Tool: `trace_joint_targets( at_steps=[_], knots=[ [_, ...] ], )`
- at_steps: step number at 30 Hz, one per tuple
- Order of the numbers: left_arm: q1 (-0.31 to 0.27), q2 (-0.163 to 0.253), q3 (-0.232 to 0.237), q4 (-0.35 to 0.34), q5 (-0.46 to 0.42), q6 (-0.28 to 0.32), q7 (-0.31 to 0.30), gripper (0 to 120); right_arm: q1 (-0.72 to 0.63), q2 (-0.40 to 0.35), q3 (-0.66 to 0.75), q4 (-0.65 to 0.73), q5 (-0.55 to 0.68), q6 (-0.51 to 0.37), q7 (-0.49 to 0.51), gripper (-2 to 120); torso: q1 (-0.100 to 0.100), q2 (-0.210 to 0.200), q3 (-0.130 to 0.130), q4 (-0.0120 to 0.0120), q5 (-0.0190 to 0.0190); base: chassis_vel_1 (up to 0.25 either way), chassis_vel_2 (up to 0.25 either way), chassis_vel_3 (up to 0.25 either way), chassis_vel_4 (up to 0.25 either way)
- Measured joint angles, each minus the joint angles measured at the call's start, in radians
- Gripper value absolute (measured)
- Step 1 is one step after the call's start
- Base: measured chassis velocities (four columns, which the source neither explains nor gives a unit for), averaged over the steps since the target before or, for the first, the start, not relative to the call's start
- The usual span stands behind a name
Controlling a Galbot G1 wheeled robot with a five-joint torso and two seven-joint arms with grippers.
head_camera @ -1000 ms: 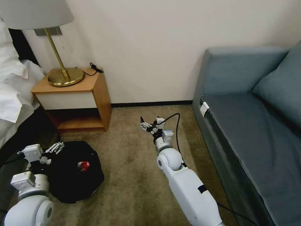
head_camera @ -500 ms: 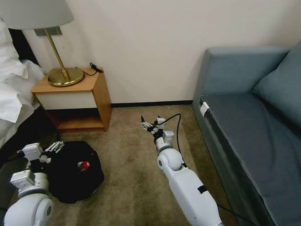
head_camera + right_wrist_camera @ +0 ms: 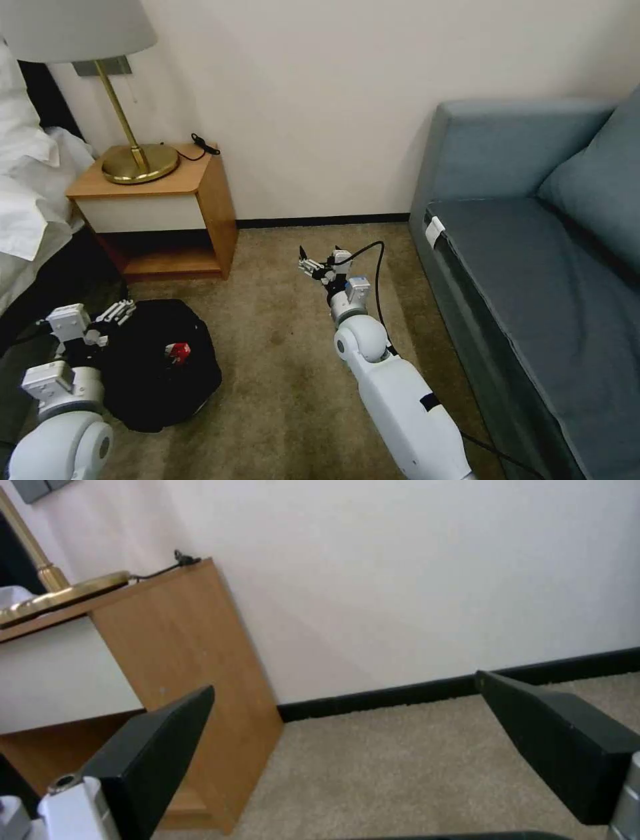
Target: Pick up the trash bin, then pick up the garbage on the floor and place it into the trash bin.
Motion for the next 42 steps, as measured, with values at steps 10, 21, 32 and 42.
trace_joint_targets(
  at_steps=[10,21,32,42],
  knots=[
    [0.0,0.0,0.0,0.0,0.0,0.0,-0.001,100,0.0,0.0,0.0,0.0,0.0,0.0,0.0,100,0.0,0.0,0.0,0.0,0.0,0.0,0.0,0.0,0.0],
    [0.0,0.0,0.0,-0.001,0.0,0.0,-0.001,100,0.001,0.0,-0.001,0.0,0.0,0.0,0.0,100,0.0,0.0,0.0,0.0,0.0,0.0,0.0,0.0,0.0],
    [0.0,0.0,0.0,-0.001,0.0,0.0,-0.001,100,0.001,0.0,-0.001,0.0,0.001,0.0,0.0,100,0.0,0.0,0.0,0.0,0.0,0.0,0.0,0.0,0.0],
    [0.0,0.0,0.0,-0.001,0.0,0.0,-0.001,100,0.001,0.0,-0.001,0.0,0.001,0.0,0.0,100,0.0,0.0,0.0,0.0,0.0,0.0,0.0,0.0,0.0]
  ],
)
